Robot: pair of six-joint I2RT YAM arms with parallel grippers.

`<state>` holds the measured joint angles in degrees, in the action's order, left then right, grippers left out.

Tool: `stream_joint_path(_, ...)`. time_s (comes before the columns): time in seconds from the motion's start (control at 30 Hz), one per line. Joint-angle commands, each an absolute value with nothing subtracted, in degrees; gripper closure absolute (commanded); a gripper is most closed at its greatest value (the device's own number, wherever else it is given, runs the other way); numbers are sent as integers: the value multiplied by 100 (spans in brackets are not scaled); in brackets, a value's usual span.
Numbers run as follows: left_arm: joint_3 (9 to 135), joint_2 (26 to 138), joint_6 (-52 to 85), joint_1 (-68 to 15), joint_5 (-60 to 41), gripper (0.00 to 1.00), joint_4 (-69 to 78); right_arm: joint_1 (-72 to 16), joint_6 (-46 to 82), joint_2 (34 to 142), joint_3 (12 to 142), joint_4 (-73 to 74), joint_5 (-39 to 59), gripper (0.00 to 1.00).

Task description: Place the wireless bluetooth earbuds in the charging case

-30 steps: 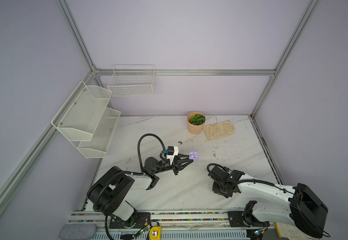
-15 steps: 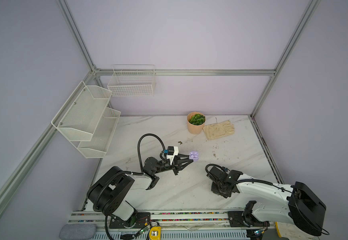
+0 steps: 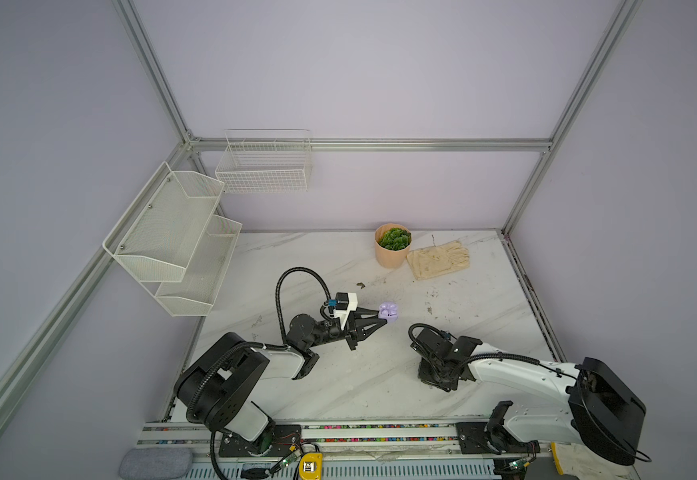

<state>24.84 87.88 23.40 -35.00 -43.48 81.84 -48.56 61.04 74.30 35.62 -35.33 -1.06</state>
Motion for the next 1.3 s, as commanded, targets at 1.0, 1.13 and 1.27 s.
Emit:
stream_joint_path(1.0, 2363, 8666, 2259, -3401, -4313, 100, 8607, -3885, 5014, 7959, 4047, -3153, 775, 61)
stream_joint_path(1.13, 2348, 8667, 2310, -3401, -4320, 100, 8608, -3885, 4052, 7929, 5052, -4144, 137, 60)
stream_joint_path(1.27, 2318, 8642, 2421, -3401, -4313, 100, 8609, -3895, 2669, 8463, 5908, -4696, -301, 59)
